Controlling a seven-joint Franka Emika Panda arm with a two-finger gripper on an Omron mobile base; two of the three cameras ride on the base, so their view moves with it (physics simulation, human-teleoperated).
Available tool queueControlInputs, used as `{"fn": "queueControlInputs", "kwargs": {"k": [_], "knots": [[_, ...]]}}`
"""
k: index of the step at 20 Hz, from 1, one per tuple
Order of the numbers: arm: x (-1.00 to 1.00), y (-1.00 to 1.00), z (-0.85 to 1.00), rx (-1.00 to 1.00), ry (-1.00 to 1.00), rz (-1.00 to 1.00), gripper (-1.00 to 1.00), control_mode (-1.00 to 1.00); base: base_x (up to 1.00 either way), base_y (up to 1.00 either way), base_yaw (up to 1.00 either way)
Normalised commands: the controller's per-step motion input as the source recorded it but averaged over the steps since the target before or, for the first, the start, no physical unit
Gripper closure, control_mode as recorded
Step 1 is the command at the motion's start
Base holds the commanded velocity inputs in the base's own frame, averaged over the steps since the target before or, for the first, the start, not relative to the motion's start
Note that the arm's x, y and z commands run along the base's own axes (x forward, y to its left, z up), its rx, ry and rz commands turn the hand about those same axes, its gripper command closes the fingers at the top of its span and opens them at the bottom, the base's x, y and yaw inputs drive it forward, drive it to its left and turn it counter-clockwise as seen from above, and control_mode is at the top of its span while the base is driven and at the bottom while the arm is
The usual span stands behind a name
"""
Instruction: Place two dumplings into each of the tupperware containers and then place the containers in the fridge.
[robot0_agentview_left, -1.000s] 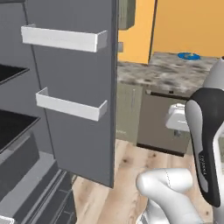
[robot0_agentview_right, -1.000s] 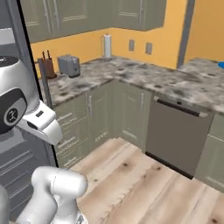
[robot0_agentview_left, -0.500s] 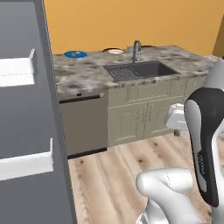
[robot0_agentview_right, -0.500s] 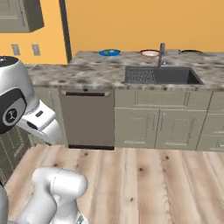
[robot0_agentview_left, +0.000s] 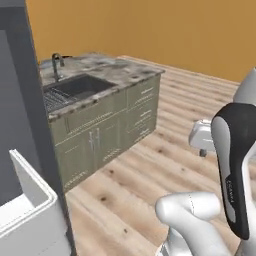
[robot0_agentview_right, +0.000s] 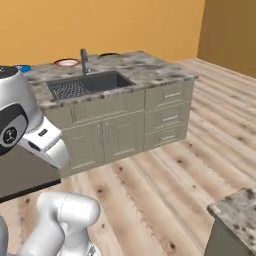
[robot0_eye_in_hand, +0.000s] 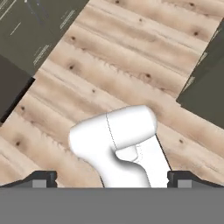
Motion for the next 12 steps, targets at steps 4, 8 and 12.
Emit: {"fn": "queueControlInputs", "kwargs": {"k": [4,8,12], "knots": [[0.00,0.00,0.00,0.00,0.00,0.00,-1.00,1.00,1.00,1.00,-0.48],[0.00,0.00,0.00,0.00,0.00,0.00,-1.00,1.00,0.82,0.83,-0.69],[0.00,0.00,0.00,0.00,0.00,0.00,-1.00,1.00,0.84,0.83,-0.70]]}}
